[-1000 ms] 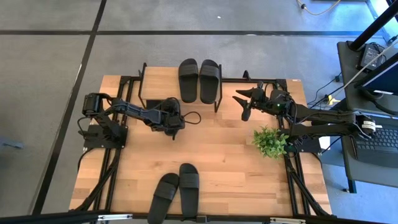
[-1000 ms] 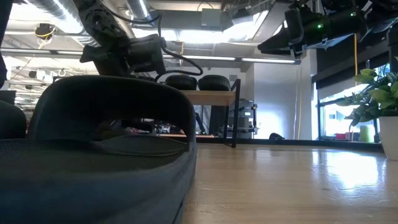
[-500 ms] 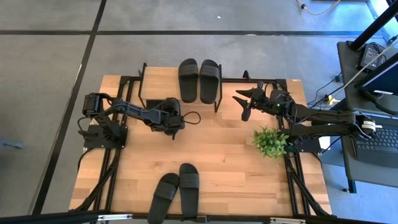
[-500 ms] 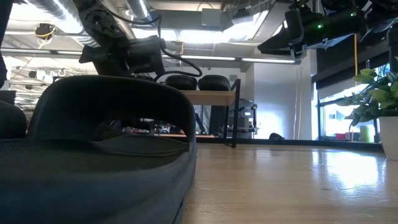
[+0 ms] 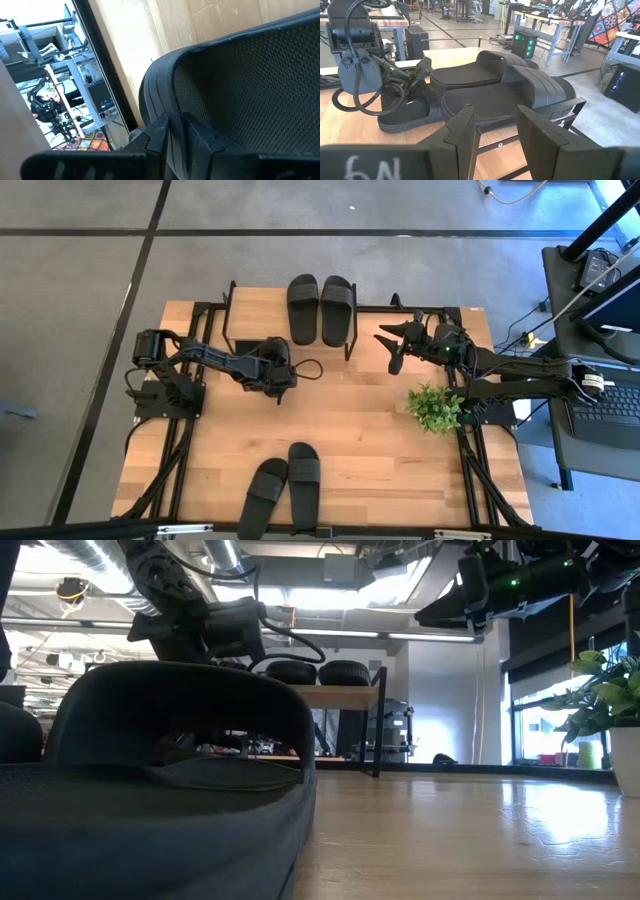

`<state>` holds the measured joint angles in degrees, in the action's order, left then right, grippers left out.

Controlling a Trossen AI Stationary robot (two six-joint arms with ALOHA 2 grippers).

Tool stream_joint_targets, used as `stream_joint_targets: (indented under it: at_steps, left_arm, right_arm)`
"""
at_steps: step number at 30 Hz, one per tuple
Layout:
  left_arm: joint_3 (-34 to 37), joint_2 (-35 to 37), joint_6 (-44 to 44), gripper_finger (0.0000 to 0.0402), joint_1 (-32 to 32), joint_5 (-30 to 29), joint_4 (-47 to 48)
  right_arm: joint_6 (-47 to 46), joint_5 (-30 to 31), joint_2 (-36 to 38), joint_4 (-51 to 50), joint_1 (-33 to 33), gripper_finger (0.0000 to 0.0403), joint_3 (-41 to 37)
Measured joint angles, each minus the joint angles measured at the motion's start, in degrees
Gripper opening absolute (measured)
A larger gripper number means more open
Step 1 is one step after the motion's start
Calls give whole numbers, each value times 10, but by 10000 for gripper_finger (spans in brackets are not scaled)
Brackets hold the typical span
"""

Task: Pick and place slides into the shelf
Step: Put the black slipper under the shelf

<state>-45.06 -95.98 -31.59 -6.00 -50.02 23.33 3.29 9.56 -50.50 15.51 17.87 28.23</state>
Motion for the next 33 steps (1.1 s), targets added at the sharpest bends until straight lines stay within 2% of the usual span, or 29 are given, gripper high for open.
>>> stream_joint_targets:
  at_steps: [11, 21, 27, 33]
  left_arm:
    - [-1, 0, 1, 58, 0, 2, 0]
    - [-1, 3, 29, 148, 0, 27, 3]
    - [-1, 41, 32, 166, 1, 38, 5]
    - [-1, 102, 80, 167, 1, 66, 14]
  right_arm:
    - [0, 0, 0, 0, 0, 145, 0]
    - [0, 0, 0, 0, 0, 145, 0]
    - [0, 0, 0, -2, 0, 145, 0]
    - [2, 0, 0, -2, 0, 145, 0]
